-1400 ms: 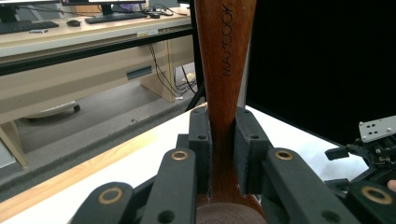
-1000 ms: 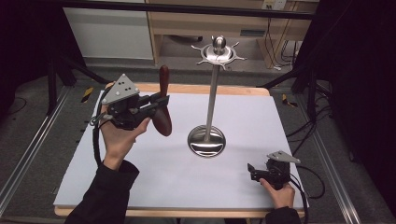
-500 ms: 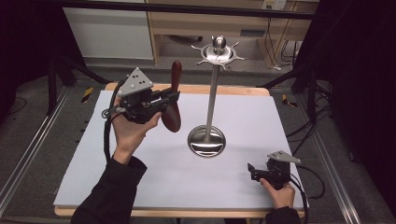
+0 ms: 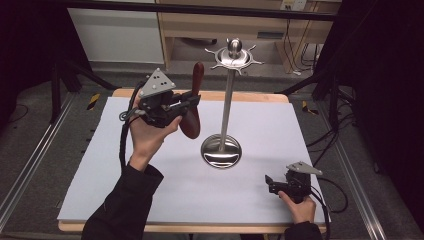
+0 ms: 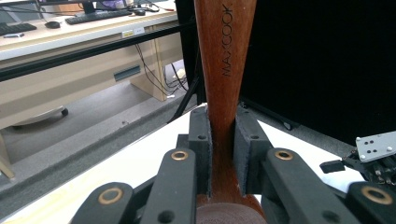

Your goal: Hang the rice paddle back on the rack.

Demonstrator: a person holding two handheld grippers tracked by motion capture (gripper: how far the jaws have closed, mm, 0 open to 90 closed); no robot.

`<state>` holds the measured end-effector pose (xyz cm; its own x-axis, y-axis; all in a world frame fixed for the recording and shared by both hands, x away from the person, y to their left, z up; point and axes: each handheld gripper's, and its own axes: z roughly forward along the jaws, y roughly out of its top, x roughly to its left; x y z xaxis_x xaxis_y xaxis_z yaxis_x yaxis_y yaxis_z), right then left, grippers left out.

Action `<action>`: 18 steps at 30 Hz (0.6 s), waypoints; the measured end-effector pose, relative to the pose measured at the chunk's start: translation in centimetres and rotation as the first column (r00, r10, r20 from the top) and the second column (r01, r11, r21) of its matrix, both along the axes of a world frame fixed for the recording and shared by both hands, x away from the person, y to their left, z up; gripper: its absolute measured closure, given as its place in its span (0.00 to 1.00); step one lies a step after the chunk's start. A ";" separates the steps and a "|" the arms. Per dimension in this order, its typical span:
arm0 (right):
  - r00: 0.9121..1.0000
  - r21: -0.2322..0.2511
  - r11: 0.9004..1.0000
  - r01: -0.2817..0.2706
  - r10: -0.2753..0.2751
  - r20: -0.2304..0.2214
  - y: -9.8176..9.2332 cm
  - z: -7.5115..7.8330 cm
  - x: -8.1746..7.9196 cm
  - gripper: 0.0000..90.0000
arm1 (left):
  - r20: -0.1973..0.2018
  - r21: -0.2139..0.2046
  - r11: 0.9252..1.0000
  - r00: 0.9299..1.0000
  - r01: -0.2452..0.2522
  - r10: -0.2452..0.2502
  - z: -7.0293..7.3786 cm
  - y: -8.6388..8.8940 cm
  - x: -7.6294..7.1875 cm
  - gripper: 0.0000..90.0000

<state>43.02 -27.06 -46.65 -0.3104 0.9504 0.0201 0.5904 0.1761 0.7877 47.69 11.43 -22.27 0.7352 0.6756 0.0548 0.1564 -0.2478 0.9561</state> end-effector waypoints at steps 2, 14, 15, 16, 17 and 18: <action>1.000 -0.005 1.000 -0.001 0.001 0.003 0.0 0.0 0.0 0.07 | 0.001 0.008 1.000 1.000 0.002 -0.002 0.1 -0.3 0.1 0.87; 1.000 0.002 1.000 -0.003 0.003 0.002 0.0 0.0 0.0 0.07 | -0.011 0.022 1.000 1.000 -0.004 0.004 0.1 -1.2 0.8 0.87; 1.000 0.003 1.000 -0.003 0.003 0.002 0.0 0.0 0.0 0.07 | -0.014 0.022 1.000 1.000 -0.002 0.002 0.1 -1.2 0.9 0.87; 1.000 0.003 1.000 -0.002 0.002 0.001 0.0 0.0 0.0 0.07 | -0.014 0.022 1.000 1.000 -0.002 0.002 0.1 -1.2 0.9 0.87; 1.000 0.004 1.000 -0.001 0.001 0.000 0.0 0.0 0.0 0.07 | -0.014 0.029 1.000 1.000 -0.001 0.002 0.1 -1.3 1.0 0.87; 1.000 0.004 1.000 -0.001 0.001 0.000 0.0 0.0 0.0 0.07 | -0.014 0.029 1.000 1.000 -0.001 0.002 0.1 -1.3 1.0 0.87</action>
<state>43.02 -27.07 -46.64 -0.3117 0.9499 0.0234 0.5900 0.1742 0.7884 48.67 10.12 -22.18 0.7349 0.6751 0.0641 0.1702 -0.2751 0.9462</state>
